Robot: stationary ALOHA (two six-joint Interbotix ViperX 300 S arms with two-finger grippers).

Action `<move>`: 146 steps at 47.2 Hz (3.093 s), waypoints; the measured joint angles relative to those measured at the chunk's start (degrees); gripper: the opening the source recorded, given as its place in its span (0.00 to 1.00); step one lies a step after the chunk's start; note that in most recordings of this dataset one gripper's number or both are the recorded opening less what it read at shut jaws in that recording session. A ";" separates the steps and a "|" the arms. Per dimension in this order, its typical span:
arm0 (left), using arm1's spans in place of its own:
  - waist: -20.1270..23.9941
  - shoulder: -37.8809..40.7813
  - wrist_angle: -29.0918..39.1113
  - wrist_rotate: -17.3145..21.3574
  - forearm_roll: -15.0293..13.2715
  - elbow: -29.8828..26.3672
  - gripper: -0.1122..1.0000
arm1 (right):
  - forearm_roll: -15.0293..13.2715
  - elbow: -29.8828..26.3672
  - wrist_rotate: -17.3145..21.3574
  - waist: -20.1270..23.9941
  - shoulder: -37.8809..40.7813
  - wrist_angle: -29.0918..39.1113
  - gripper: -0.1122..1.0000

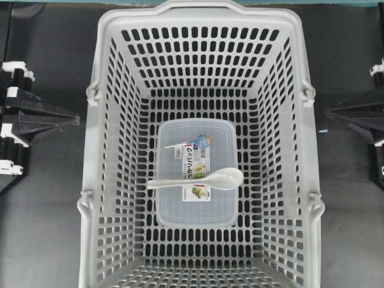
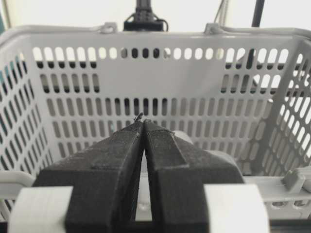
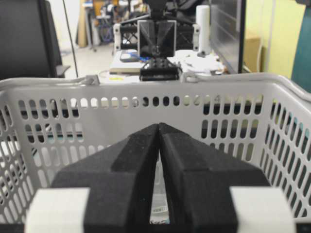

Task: Pick up the chinese spoon from the shopping basket with the left arm.
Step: 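Move the left gripper from rest toward the basket center, then lower the open left gripper over the white spoon's handle, then close the left gripper on the white spoon's handle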

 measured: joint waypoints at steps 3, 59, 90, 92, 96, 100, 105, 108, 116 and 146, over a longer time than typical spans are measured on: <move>-0.09 0.00 1.41 -0.62 0.70 -0.44 0.11 | 0.09 0.09 0.26 0.00 0.09 0.18 0.13; -5.89 39.64 55.72 -2.99 2.20 -47.02 0.10 | 0.53 -1.23 5.54 1.58 -0.09 12.83 0.74; -7.82 61.61 66.80 -3.52 2.20 -63.11 0.87 | 0.53 -1.23 5.01 1.76 -0.18 10.11 0.73; -7.91 62.67 66.80 -3.78 2.20 -63.46 0.87 | 0.53 -1.23 5.10 1.76 -0.18 9.40 0.73; -8.26 64.51 66.97 -4.92 2.29 -63.63 0.87 | 0.53 -1.23 5.01 1.85 -0.18 8.00 0.73; -8.35 66.27 67.06 -6.06 2.29 -63.54 0.87 | 0.53 -1.23 4.92 1.76 -0.18 7.47 0.73; -8.44 68.20 66.97 -7.29 2.29 -63.37 0.87 | 0.53 -1.23 4.92 1.76 -0.09 7.29 0.73; -8.44 68.64 66.88 -7.47 2.29 -63.02 0.86 | 0.53 -1.23 4.92 1.85 -0.18 7.29 0.73; -8.44 69.26 66.01 -7.56 2.29 -61.44 0.83 | 0.53 -1.23 4.92 1.85 -0.18 7.29 0.72; -8.26 66.36 62.23 -7.38 2.29 -60.47 0.22 | 0.53 -1.14 5.19 1.85 -0.18 7.29 0.72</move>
